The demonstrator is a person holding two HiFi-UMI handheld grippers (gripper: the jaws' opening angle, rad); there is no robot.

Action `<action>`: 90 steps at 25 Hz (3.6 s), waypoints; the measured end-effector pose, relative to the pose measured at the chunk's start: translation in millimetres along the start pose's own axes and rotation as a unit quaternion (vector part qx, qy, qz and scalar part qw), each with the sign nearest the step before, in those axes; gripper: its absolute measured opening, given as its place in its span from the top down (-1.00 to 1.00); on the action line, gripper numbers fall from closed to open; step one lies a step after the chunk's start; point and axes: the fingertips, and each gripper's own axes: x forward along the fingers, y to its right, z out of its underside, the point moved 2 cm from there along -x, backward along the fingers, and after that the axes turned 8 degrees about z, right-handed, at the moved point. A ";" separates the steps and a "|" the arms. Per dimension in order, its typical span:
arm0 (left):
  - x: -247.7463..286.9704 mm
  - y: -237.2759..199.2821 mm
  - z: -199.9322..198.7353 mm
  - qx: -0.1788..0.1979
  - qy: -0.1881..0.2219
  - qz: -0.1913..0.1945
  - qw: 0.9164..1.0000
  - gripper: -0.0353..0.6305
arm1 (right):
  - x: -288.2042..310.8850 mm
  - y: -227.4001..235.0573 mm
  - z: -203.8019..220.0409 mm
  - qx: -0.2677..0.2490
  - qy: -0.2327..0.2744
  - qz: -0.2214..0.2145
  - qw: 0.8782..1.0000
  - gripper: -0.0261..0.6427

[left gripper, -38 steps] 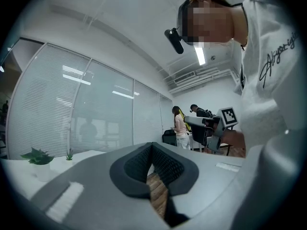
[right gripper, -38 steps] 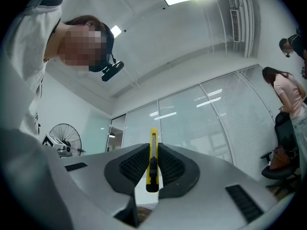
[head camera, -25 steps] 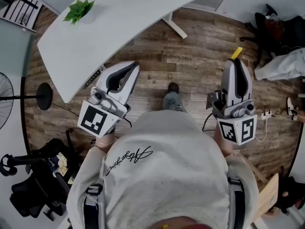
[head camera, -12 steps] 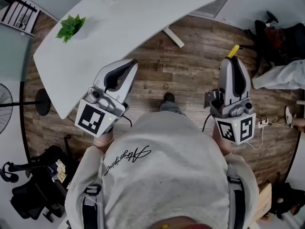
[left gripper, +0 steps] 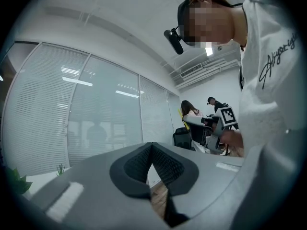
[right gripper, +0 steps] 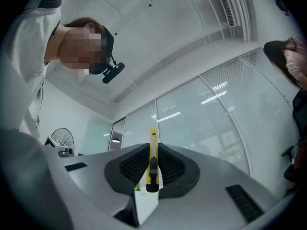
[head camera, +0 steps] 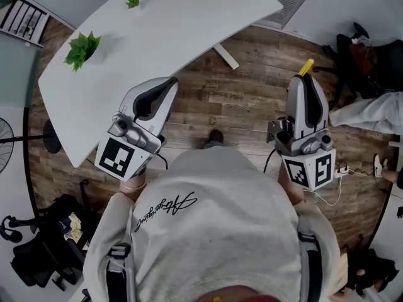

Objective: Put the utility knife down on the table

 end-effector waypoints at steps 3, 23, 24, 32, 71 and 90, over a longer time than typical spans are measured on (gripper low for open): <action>16.2 -6.5 3.0 -0.001 -0.003 -0.009 1.000 0.93 | 9.0 13.2 3.2 0.004 0.001 -0.003 1.000 0.76; 48.2 -40.6 9.2 -0.010 -0.006 0.003 1.000 0.93 | 42.6 29.6 19.3 0.008 -0.007 0.002 1.000 0.76; 47.8 -41.4 9.5 -0.010 -0.006 0.004 1.000 0.93 | 42.6 30.1 18.9 0.007 -0.006 0.004 1.000 0.76; 57.6 -38.9 7.7 -0.007 -0.004 0.010 1.000 0.93 | 41.0 37.6 15.0 0.003 -0.003 0.006 1.000 0.76; 163.4 -148.9 24.0 0.004 0.011 0.031 0.999 0.93 | 151.0 108.9 55.6 -0.009 -0.009 0.009 1.000 0.76; 187.3 -236.1 44.2 -0.020 0.001 0.038 0.999 0.93 | 233.1 115.6 87.2 -0.023 -0.026 0.026 0.999 0.76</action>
